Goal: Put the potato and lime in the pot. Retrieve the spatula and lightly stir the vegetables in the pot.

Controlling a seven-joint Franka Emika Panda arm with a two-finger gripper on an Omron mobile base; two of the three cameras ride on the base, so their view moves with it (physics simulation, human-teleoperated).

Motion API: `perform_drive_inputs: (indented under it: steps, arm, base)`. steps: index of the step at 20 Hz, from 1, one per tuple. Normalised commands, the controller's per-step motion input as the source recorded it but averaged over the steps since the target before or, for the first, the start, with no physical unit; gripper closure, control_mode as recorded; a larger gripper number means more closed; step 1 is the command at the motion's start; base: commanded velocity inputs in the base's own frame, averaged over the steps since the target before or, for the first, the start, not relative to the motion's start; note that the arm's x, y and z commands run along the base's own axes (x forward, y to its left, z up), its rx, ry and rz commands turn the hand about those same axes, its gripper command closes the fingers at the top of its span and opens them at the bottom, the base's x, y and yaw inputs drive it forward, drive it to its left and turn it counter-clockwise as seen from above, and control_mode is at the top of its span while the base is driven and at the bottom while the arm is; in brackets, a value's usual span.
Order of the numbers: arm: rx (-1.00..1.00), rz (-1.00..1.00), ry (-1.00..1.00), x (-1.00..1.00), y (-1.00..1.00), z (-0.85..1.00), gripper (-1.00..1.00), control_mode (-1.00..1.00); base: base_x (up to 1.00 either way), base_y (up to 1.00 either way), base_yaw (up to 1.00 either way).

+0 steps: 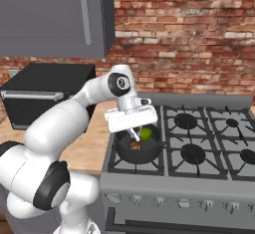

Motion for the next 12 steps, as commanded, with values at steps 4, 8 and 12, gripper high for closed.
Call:
perform_drive_inputs:
  steps: [4,8,12]
  arm:
    - [-0.04,-0.01,0.20,0.00,-0.13,0.03,1.00,-1.00]
    - [0.00,-0.05,0.20,0.00,-0.48,0.30,1.00,-1.00]
    - [0.00,-0.01,0.20,0.00,-0.35,0.08,1.00,-1.00]
  base:
    - [0.00,0.00,0.00]
    - [0.00,0.00,0.00]
    - [0.00,0.00,0.00]
